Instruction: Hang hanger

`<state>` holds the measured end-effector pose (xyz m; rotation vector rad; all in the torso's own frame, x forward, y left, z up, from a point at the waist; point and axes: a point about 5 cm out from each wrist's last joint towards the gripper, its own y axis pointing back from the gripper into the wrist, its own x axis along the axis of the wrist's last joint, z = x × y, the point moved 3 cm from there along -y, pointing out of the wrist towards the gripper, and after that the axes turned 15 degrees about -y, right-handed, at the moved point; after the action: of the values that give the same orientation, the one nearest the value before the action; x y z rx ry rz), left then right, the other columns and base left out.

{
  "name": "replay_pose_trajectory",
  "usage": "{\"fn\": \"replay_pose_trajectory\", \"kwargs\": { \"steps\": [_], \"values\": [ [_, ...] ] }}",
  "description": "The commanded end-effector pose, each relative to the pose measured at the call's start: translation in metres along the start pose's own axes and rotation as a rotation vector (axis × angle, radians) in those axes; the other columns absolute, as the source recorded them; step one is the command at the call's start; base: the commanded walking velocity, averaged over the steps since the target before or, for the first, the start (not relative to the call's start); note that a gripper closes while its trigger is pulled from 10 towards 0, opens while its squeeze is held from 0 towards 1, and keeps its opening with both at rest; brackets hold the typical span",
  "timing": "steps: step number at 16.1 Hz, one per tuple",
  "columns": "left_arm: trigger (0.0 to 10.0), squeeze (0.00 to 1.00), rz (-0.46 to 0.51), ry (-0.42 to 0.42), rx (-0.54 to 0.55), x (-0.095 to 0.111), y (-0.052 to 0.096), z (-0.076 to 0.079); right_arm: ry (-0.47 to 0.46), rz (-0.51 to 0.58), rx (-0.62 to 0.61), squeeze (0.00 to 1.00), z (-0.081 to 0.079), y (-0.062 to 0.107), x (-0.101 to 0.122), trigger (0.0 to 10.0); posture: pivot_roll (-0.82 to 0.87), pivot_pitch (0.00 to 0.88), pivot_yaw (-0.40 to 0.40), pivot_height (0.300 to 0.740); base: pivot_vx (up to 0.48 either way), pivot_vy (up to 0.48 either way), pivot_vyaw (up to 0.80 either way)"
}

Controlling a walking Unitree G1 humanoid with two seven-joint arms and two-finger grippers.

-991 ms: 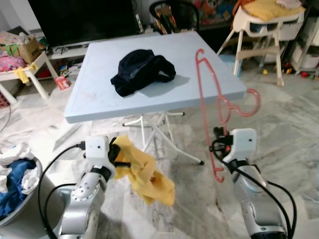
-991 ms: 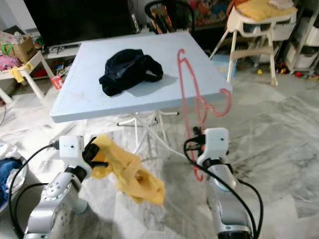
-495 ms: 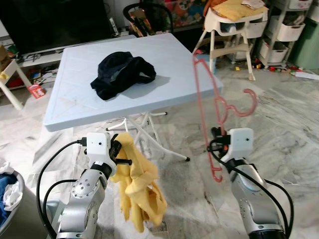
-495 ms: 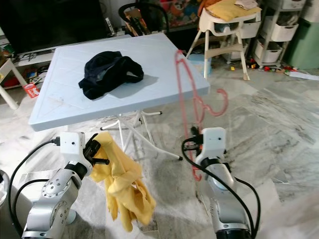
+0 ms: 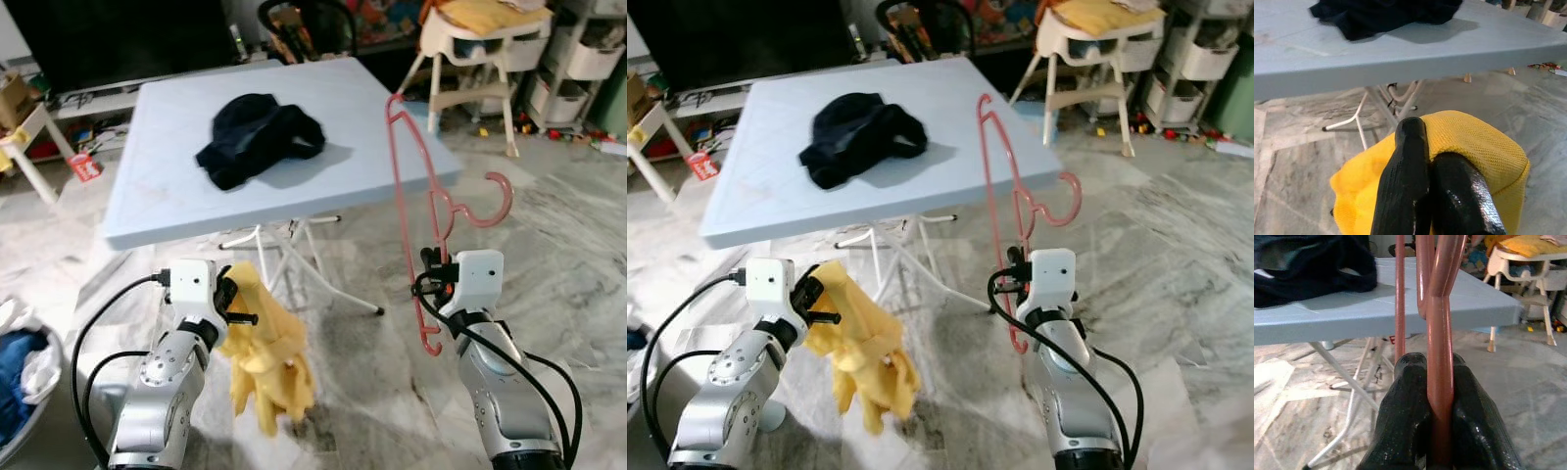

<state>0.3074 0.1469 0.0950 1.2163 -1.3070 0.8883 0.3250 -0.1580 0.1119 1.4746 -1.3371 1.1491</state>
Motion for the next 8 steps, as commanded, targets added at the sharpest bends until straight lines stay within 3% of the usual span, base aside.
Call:
{"fn": "replay_pose_trajectory", "kwargs": {
  "steps": [1,8],
  "values": [
    [10.0,0.0,0.002,-0.002,0.002,0.0008,0.002,-0.001,-0.005,0.016,0.022,0.0,-0.0073,-0.0018,0.0025,10.0,-0.05,0.013,0.1,0.74,0.0,0.296,-0.8],
    [10.0,0.0,-0.007,0.009,0.007,0.0023,-0.0014,-0.0036,-0.005,0.027,0.019,0.0,-0.008,-0.0039,0.0049,10.0,-0.05,0.009,0.096,0.74,0.0,0.48,-0.73]
  ]
}}
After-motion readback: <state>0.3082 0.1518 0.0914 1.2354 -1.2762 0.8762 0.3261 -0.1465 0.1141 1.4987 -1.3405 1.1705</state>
